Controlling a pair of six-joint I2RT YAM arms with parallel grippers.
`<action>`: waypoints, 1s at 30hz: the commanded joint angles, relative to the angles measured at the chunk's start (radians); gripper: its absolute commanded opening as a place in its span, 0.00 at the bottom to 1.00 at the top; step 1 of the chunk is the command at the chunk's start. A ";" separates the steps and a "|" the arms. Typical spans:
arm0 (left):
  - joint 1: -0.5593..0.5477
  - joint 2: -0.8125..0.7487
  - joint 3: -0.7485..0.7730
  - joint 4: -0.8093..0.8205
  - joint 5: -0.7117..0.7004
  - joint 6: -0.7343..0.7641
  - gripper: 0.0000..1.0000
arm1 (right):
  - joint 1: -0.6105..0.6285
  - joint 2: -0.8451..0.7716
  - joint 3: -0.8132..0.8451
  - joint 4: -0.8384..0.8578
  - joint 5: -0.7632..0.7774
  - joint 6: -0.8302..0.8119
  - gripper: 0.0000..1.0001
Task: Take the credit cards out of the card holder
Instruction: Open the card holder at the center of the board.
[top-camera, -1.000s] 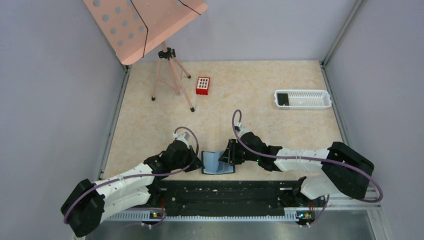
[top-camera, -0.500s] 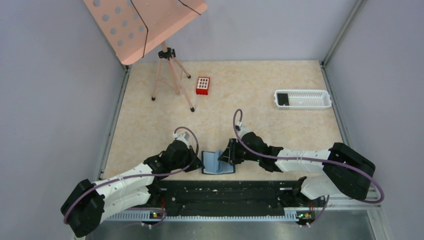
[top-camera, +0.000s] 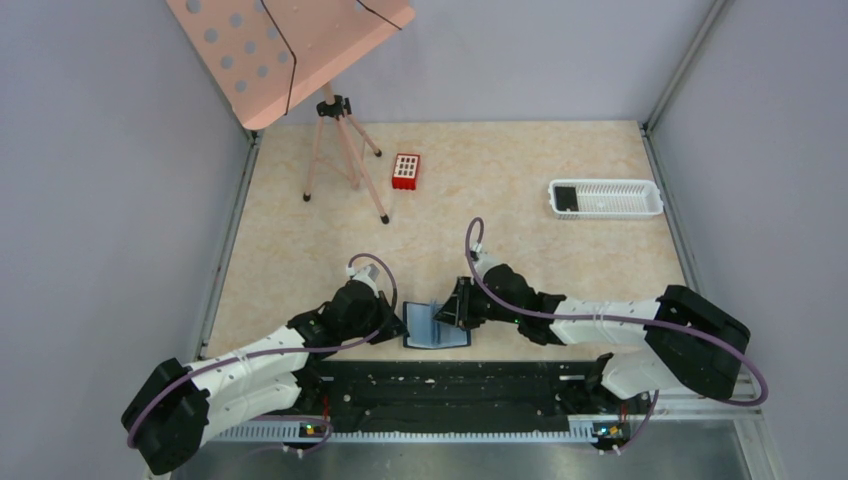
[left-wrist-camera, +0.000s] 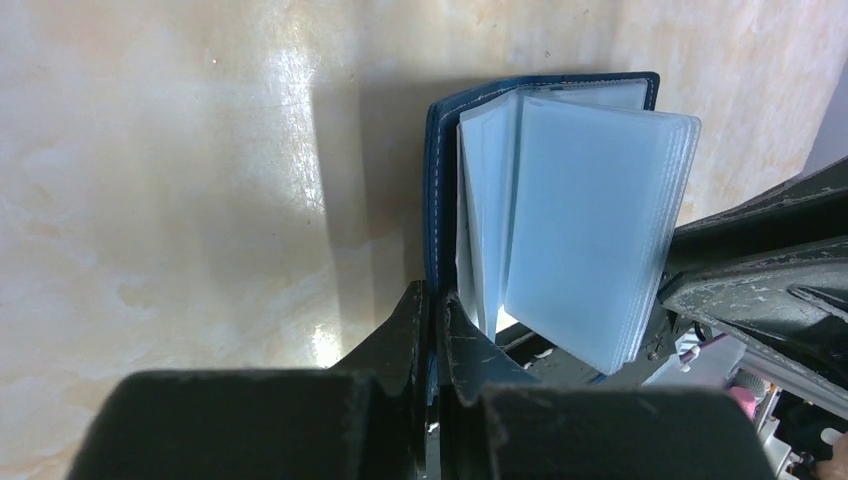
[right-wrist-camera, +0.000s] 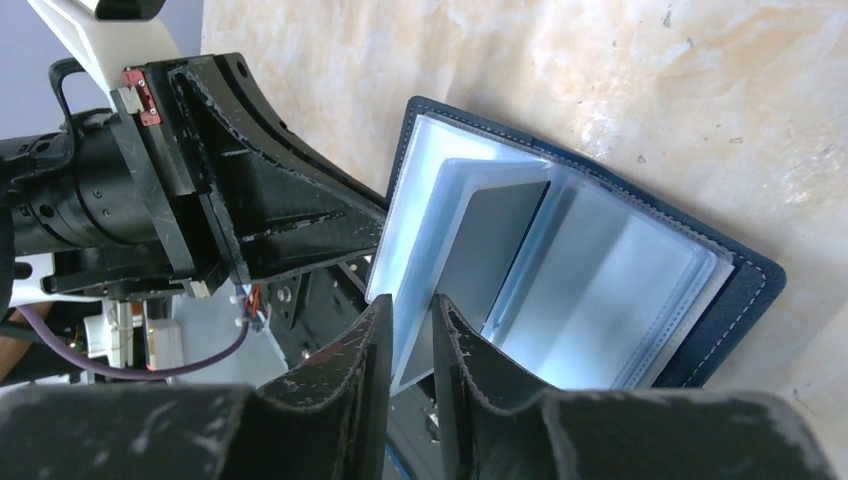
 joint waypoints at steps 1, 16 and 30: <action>-0.002 -0.011 -0.007 0.029 0.007 -0.006 0.05 | 0.015 0.018 0.013 0.059 -0.014 -0.002 0.19; -0.002 -0.043 0.025 -0.035 -0.018 0.001 0.29 | 0.018 0.041 0.023 0.022 0.007 -0.003 0.12; -0.002 -0.172 0.089 -0.219 -0.145 -0.004 0.51 | 0.018 0.033 0.022 0.017 0.006 -0.012 0.01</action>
